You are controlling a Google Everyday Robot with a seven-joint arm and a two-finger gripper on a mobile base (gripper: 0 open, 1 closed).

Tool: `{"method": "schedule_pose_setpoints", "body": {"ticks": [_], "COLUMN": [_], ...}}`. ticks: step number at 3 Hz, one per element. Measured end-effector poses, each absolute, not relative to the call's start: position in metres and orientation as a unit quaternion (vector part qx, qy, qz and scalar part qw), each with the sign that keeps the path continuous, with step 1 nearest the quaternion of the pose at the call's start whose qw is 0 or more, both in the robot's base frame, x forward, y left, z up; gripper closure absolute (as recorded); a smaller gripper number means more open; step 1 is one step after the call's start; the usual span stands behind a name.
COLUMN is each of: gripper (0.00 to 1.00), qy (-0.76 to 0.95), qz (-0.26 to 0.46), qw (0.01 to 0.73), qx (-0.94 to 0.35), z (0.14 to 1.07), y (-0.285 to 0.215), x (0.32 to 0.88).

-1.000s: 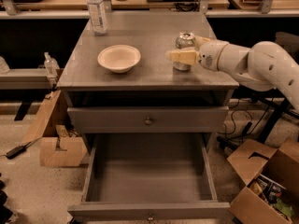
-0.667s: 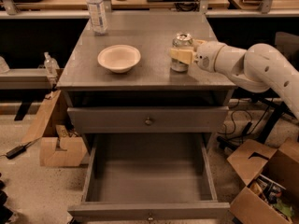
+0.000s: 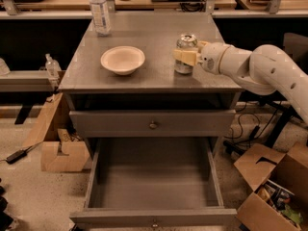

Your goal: Place 7up can into middle drawer

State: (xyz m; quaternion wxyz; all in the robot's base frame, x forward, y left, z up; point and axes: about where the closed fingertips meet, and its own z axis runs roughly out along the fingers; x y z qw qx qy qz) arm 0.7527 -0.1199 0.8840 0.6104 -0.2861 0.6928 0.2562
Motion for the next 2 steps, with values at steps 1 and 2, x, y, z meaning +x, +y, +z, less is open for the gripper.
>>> {"method": "schedule_pose_setpoints", "body": {"ticks": [1, 2], "gripper": [1.0, 1.0], "qy": [0.683, 0.665], "qz": [0.261, 0.263], "qw": [0.613, 0.615], "qx": [-0.301, -0.332], "z": [0.896, 0.922], "y": [-0.114, -0.108], "x": [0.74, 0.7]}}
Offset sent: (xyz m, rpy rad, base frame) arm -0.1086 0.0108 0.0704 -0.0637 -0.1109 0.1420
